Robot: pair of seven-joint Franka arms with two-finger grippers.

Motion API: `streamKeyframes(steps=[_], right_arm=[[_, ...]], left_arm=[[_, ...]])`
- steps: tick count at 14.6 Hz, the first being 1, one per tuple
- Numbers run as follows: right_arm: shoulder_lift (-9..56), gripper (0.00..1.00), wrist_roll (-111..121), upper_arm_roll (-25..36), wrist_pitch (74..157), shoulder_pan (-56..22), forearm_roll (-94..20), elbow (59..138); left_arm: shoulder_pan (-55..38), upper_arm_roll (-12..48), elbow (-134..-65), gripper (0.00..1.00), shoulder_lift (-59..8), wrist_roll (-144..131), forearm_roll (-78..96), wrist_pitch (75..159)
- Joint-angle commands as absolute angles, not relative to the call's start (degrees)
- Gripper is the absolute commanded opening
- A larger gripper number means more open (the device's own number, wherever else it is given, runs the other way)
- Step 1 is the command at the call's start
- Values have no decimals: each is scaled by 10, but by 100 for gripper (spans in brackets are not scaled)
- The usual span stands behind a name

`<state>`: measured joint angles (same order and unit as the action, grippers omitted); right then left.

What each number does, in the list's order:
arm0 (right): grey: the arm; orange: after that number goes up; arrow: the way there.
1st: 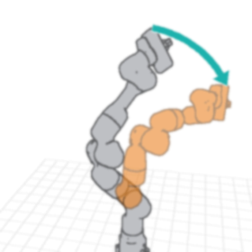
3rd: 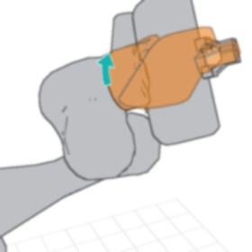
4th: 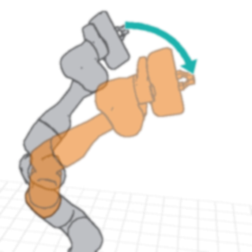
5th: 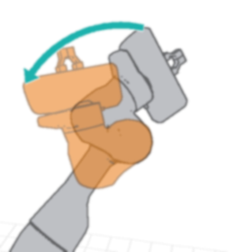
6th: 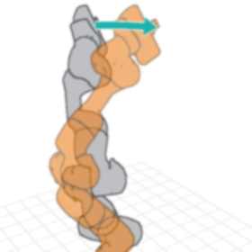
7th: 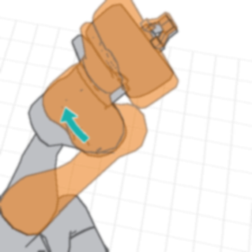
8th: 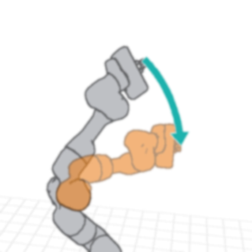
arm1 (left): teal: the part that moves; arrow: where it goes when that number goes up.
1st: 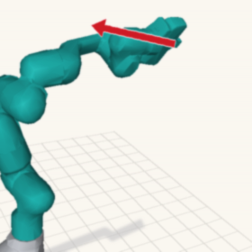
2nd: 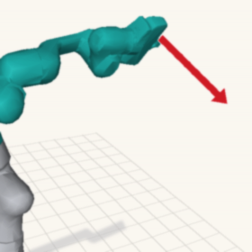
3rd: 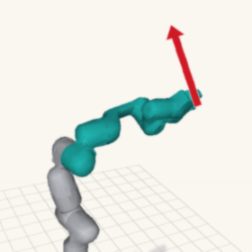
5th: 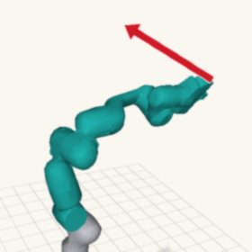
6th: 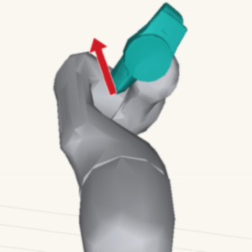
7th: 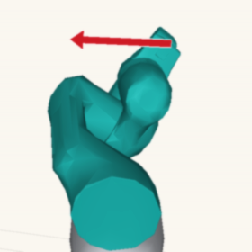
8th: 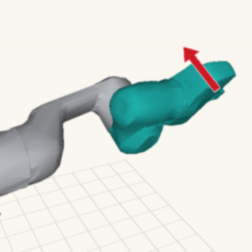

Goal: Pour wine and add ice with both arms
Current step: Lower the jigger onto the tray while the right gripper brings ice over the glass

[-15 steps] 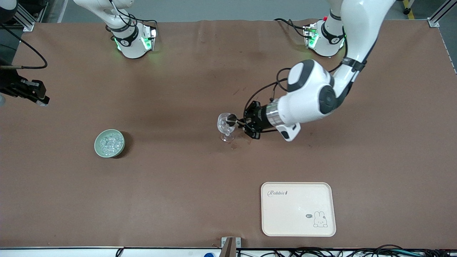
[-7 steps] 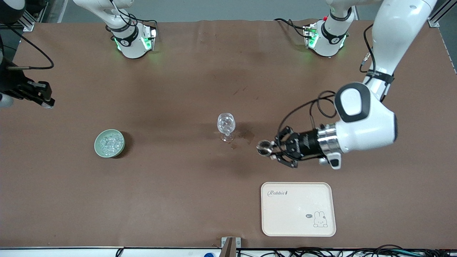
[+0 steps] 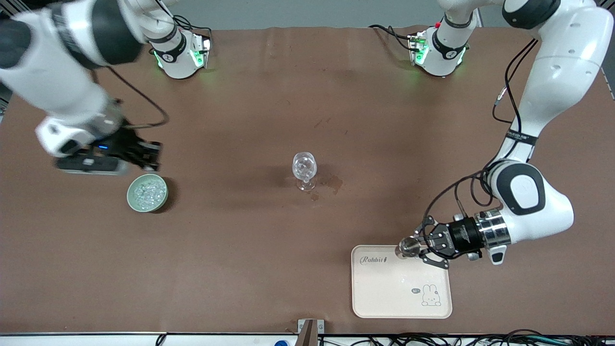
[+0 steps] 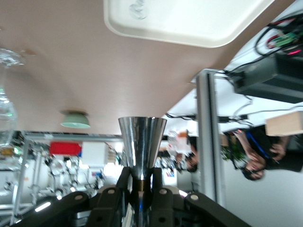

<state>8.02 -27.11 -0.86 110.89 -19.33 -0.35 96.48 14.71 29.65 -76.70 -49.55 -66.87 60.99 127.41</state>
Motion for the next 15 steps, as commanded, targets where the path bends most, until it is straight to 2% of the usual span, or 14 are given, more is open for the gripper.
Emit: streamKeyframes(steps=[1, 4, 6, 15], right_arm=[[145, 5, -379, -1, 1130, -259, 3, 929], [224, 5, -484, -1, 1135, -319, 4, 859], [255, 5, -532, -1, 1135, -347, 3, 831], [313, 5, -626, -1, 1150, -439, 1, 792]], left_arm=[[156, 299, -732, 1, -542, -632, 666, 1274], [156, 260, -733, 1, -561, -592, 667, 1274], [156, 247, -734, 1, -571, -569, 667, 1275], [164, 237, -733, 2, -627, -500, 731, 1284]])
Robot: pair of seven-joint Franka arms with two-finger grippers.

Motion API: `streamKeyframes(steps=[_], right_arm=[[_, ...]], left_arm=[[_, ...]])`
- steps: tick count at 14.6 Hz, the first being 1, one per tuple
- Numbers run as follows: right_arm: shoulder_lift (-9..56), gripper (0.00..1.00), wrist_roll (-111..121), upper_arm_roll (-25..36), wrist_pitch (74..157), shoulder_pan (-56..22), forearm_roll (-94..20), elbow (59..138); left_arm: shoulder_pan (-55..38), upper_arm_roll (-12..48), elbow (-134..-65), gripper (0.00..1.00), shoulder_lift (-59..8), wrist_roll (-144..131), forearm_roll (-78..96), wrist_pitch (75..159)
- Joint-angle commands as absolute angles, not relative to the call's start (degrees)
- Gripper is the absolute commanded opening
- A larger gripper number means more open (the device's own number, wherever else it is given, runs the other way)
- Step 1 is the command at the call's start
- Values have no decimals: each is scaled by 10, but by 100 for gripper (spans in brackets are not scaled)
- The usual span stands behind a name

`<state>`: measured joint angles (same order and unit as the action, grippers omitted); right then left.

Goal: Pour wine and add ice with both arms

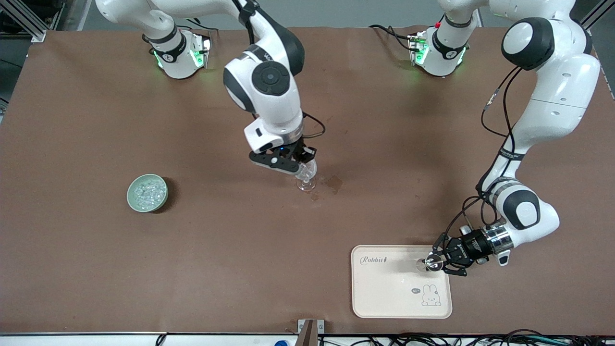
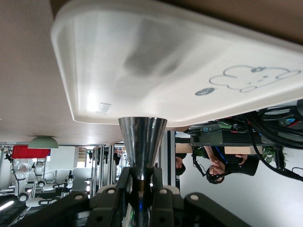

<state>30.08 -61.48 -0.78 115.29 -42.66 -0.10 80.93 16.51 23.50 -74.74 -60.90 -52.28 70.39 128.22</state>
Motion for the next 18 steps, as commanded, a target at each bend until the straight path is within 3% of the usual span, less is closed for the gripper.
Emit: streamKeyframes(steps=[1, 13, 14, 16, 17, 18], right_arm=[[316, 5, -627, -1, 1151, -446, 1, 792], [325, 10, -641, 2, 1172, -452, 26, 794], [325, 11, -641, 2, 1172, -453, 26, 795], [325, 20, -641, 3, 1171, -454, 27, 795], [325, 29, -641, 3, 1171, -456, 27, 796], [325, 45, -641, 3, 1171, -457, 32, 796]], left_arm=[[163, 237, -733, 2, -632, -495, 743, 1284], [155, 214, -734, 22, -641, -487, 756, 1284], [155, 213, -734, 33, -641, -486, 756, 1284], [155, 213, -735, 67, -637, -486, 751, 1284], [155, 212, -736, 76, -634, -488, 750, 1284], [156, 211, -737, 91, -628, -489, 739, 1284]])
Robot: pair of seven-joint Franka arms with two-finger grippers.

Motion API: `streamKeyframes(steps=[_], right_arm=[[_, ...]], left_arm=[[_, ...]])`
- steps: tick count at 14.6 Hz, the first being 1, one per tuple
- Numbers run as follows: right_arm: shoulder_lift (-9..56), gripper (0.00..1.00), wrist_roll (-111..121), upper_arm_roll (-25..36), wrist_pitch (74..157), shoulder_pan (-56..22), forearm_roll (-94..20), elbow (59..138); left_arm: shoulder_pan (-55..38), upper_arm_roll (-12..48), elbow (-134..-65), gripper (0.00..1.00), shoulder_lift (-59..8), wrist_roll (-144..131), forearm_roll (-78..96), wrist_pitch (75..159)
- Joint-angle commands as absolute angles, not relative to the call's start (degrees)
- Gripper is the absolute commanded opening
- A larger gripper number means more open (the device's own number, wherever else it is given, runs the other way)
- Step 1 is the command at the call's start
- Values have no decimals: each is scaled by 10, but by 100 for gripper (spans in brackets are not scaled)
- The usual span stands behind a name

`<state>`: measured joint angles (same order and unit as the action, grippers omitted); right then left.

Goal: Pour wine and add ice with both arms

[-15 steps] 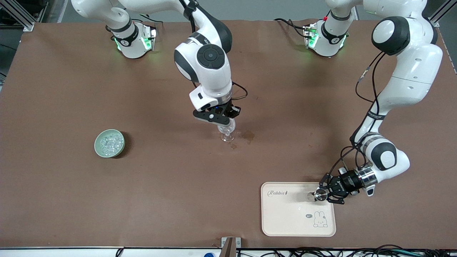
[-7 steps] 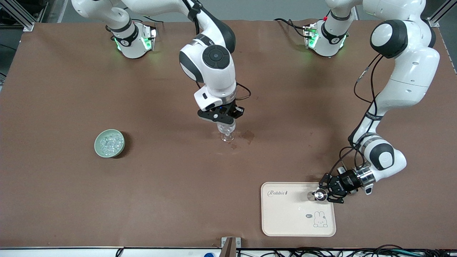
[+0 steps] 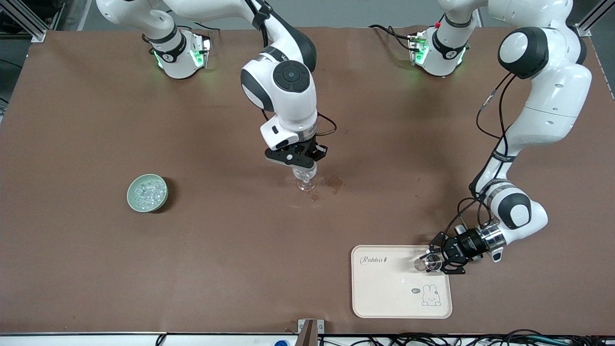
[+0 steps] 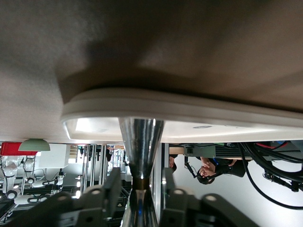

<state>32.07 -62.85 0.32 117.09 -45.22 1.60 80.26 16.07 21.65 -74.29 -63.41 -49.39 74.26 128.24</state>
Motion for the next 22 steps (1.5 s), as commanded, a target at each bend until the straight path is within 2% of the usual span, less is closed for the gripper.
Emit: streamKeyframes(steps=[1, 2, 5, 8, 12, 16, 19, 22], right_arm=[[325, 67, -641, 3, 1169, -458, 42, 798], [325, 81, -641, 2, 1168, -460, 48, 798], [323, 85, -639, 2, 1164, -460, 48, 798], [317, 88, -628, 3, 1163, -443, 48, 798], [294, 92, -558, 3, 1119, -379, 48, 799], [217, 92, -427, 3, 1068, -287, 47, 840], [147, 92, -353, 3, 1070, -188, 47, 912], [84, 92, -253, 2, 1070, -105, 47, 971]], left_arm=[[161, 211, -737, 100, -620, -490, 708, 1284], [169, 211, -742, 100, -609, -493, 668, 1283], [198, 211, -763, 100, -561, -497, 541, 1253], [234, 218, -760, 100, -522, -492, 386, 1173], [236, 218, -759, 100, -445, -490, 243, 1094], [224, 223, -758, 100, -361, -484, 132, 1029], [221, 264, -758, 100, -316, -422, 23, 1008], [223, 287, -758, 100, -282, -382, -2, 984]])
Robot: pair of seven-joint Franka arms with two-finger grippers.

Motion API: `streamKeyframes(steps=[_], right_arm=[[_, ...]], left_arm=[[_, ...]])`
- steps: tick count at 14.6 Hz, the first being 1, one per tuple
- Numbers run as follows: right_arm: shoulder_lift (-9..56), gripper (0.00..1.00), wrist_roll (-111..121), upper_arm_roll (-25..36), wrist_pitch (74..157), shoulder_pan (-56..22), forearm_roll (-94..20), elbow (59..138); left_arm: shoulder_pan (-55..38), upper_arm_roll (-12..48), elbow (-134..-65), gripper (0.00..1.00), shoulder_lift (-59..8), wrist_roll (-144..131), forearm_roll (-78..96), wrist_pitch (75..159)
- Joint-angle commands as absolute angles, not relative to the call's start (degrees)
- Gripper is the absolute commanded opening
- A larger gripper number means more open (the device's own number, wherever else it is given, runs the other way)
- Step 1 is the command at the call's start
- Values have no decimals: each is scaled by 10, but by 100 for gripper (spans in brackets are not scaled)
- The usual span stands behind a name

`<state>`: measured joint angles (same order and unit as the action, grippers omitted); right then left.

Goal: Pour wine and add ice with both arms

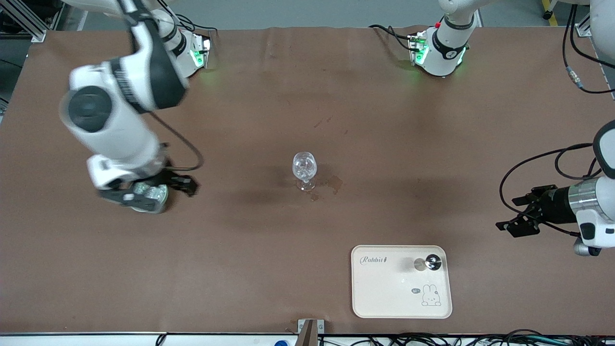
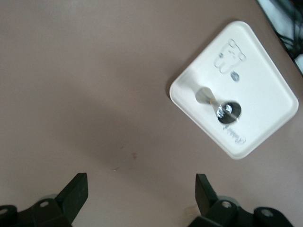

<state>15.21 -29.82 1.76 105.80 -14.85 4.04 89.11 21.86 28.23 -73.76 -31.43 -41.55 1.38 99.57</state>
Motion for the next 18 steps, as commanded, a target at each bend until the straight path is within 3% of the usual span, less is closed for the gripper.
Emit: streamKeyframes(steps=[1, 7, 11, 14, 18], right_arm=[[73, 92, -230, 2, 1069, -81, 47, 976], [8, 92, -131, 2, 1001, -18, 46, 986], [-34, 92, -68, 2, 945, -10, 40, 984], [-55, 92, -1, 2, 901, -11, 33, 969], [-51, 92, 62, 10, 857, -7, 17, 898]], left_arm=[[223, 293, -758, 100, -270, -361, -2, 978], [206, 295, -766, 100, -183, -206, -3, 965], [50, 130, -791, 100, -112, -92, -23, 916], [24, 108, -807, 100, -76, -30, -23, 870], [24, 108, -874, 100, 1, -32, -18, 874]])
